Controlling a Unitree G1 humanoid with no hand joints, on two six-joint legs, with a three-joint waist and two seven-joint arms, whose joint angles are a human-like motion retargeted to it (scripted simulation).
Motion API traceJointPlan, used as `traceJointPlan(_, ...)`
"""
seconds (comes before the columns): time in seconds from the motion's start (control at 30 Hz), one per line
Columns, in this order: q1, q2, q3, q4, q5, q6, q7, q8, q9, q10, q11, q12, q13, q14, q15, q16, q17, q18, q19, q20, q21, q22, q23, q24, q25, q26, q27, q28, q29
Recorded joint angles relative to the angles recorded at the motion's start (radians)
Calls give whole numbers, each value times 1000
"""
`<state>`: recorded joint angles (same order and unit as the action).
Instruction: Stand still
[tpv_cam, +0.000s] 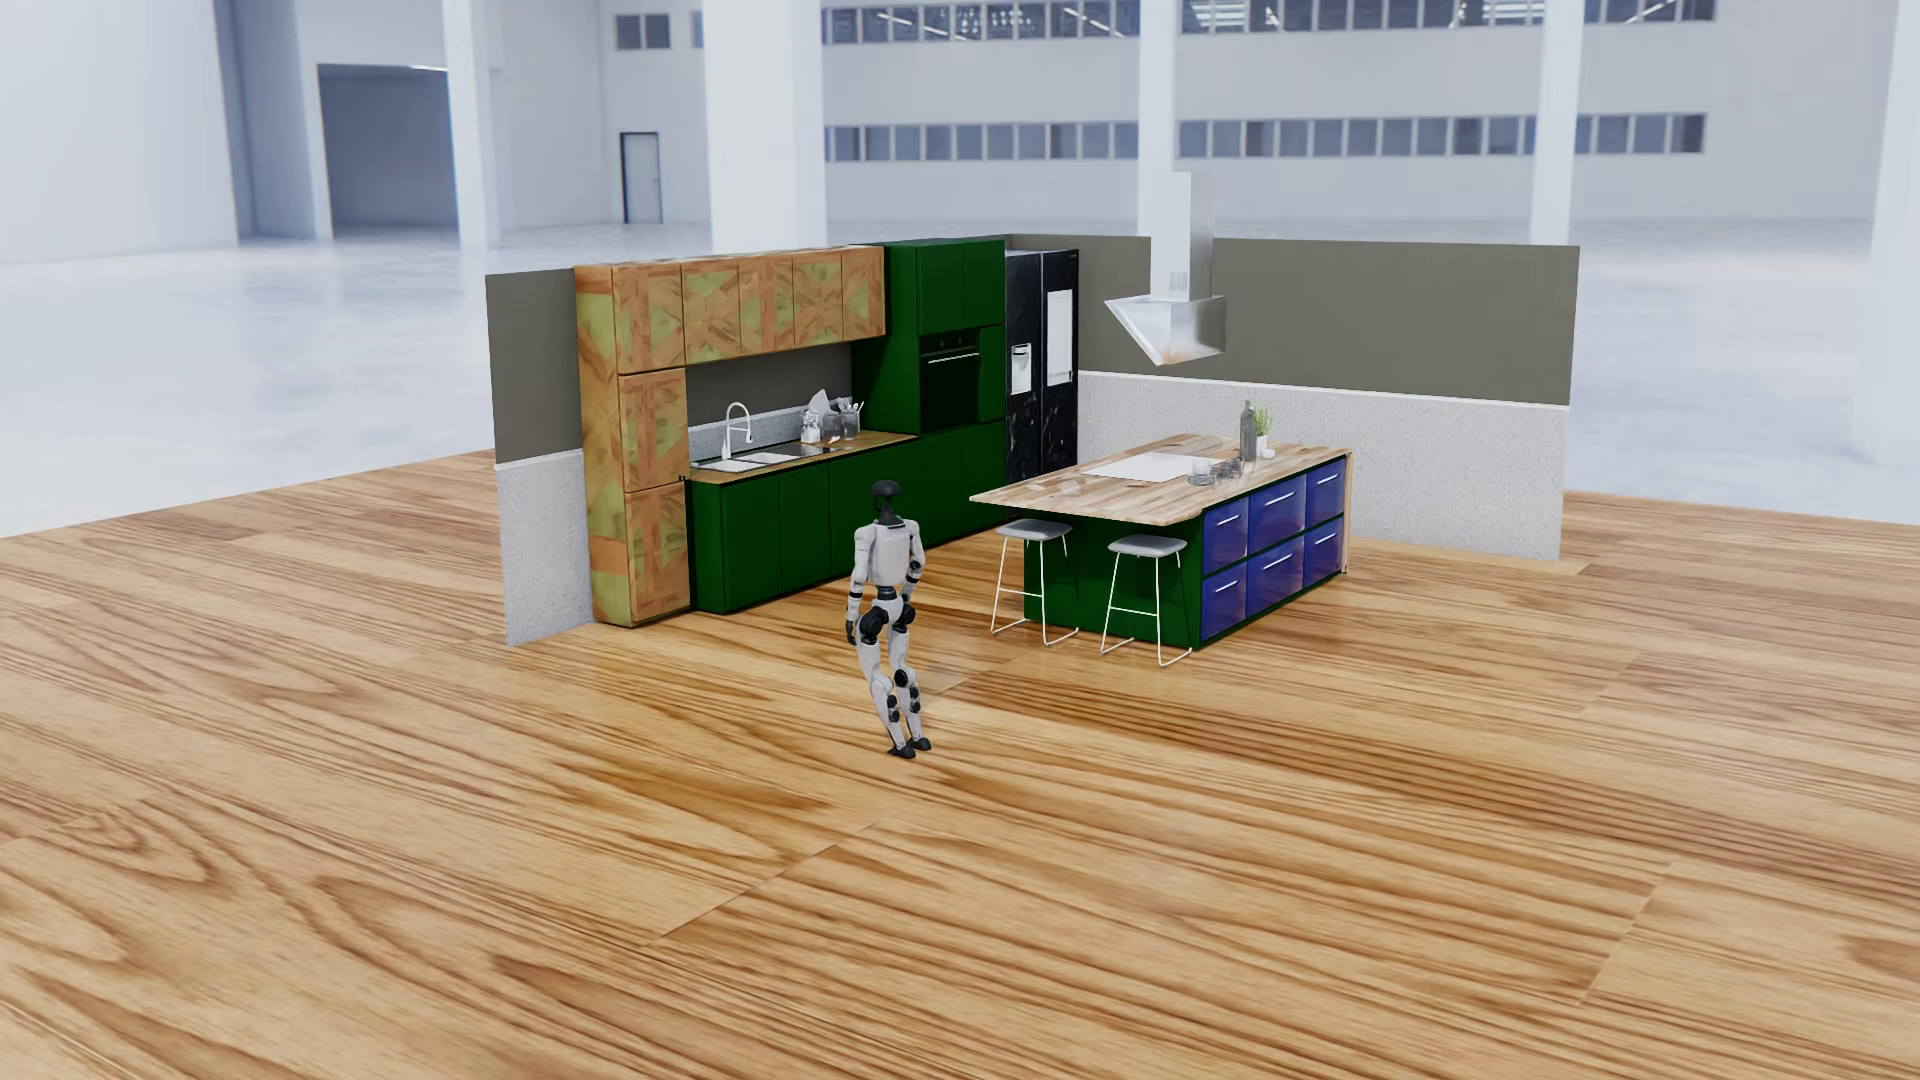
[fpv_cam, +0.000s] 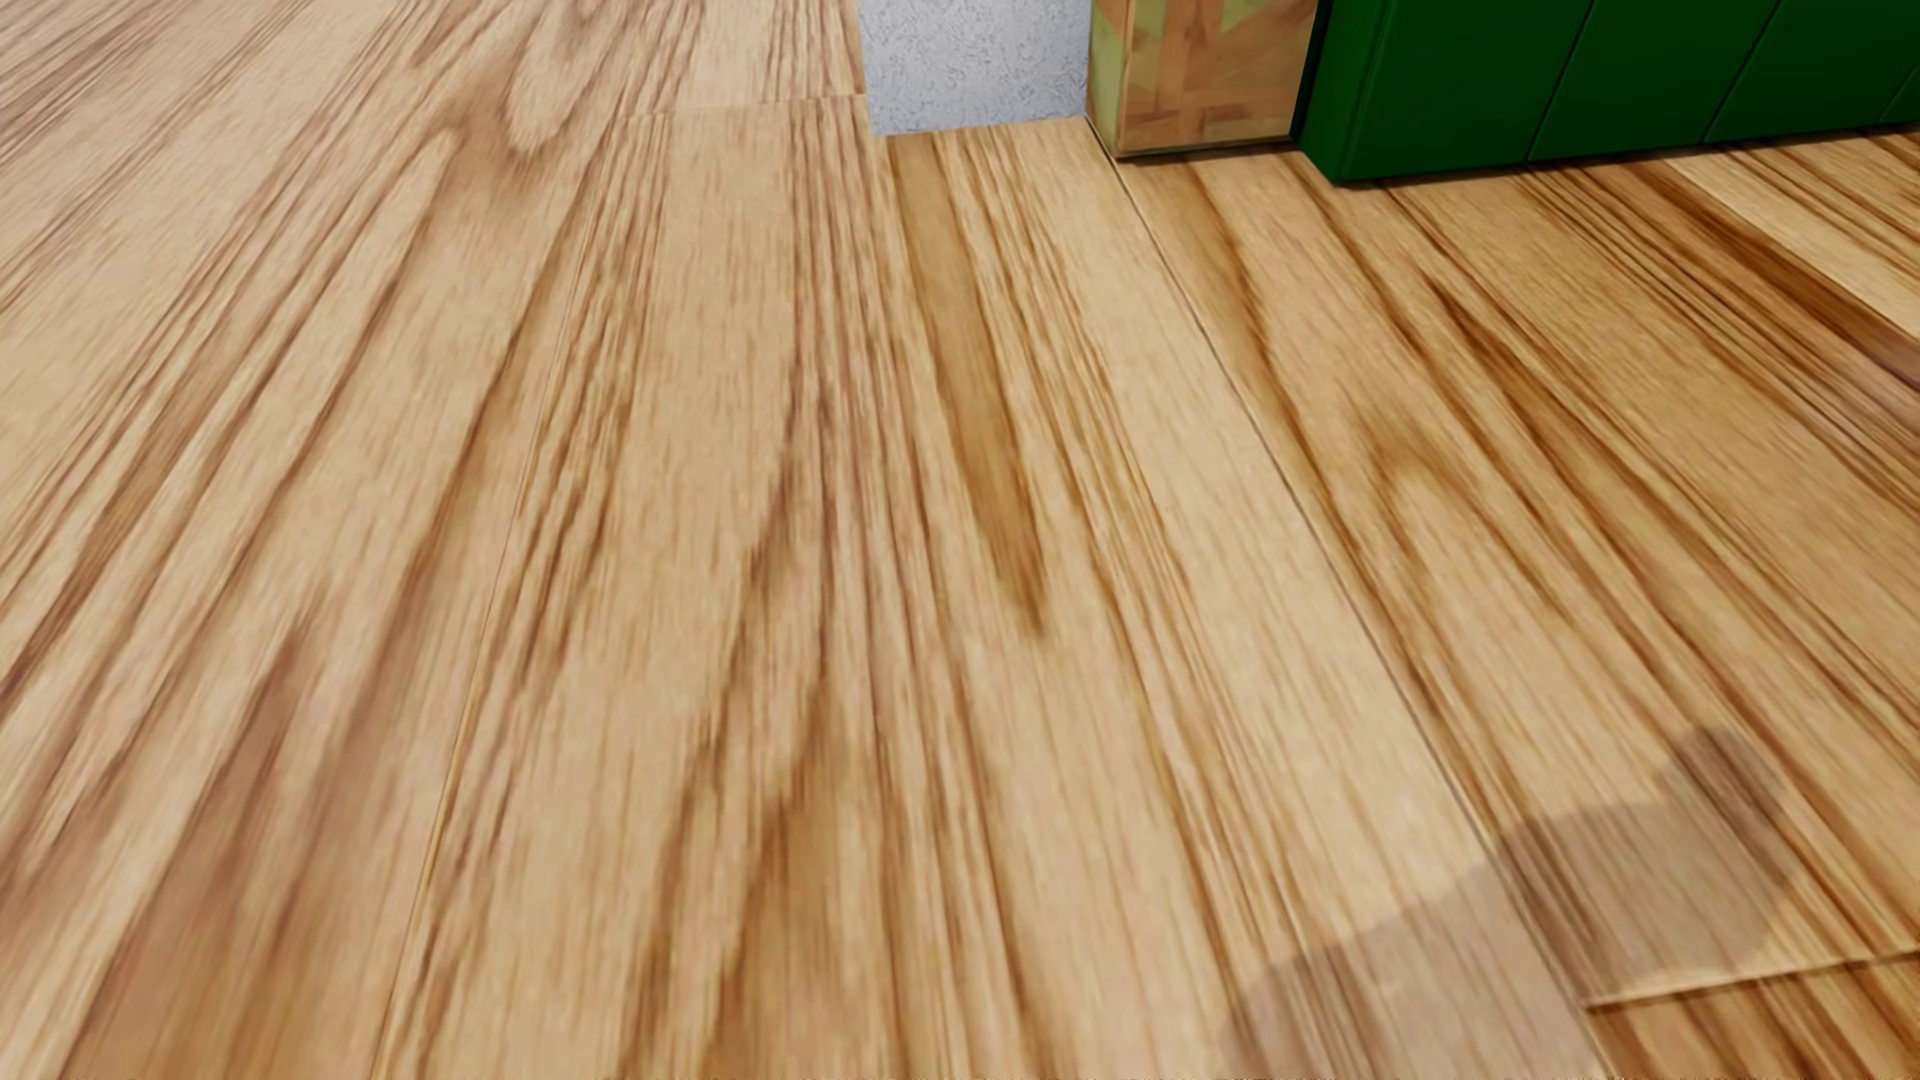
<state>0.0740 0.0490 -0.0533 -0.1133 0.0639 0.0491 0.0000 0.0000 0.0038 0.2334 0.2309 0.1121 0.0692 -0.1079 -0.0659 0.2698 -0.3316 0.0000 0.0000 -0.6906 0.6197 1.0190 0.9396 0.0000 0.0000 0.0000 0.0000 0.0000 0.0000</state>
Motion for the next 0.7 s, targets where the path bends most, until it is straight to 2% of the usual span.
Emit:
traceJointPlan(0.43, 14, 11, 2, 2, -1, -1, 0, 0, -12, -8, -1, 5, 2, 0, 1, -1, 0, 0, 0, 9, -4, 3, -2, 0, 0, 0, 0, 0, 0)
traceJointPlan(0.7, 8, 6, 10, -3, -3, -16, 0, 0, -25, -7, -3, 10, 6, 0, 4, 1, 5, 0, 0, 33, 8, 8, 5, 0, 0, 0, 0, 0, 0)
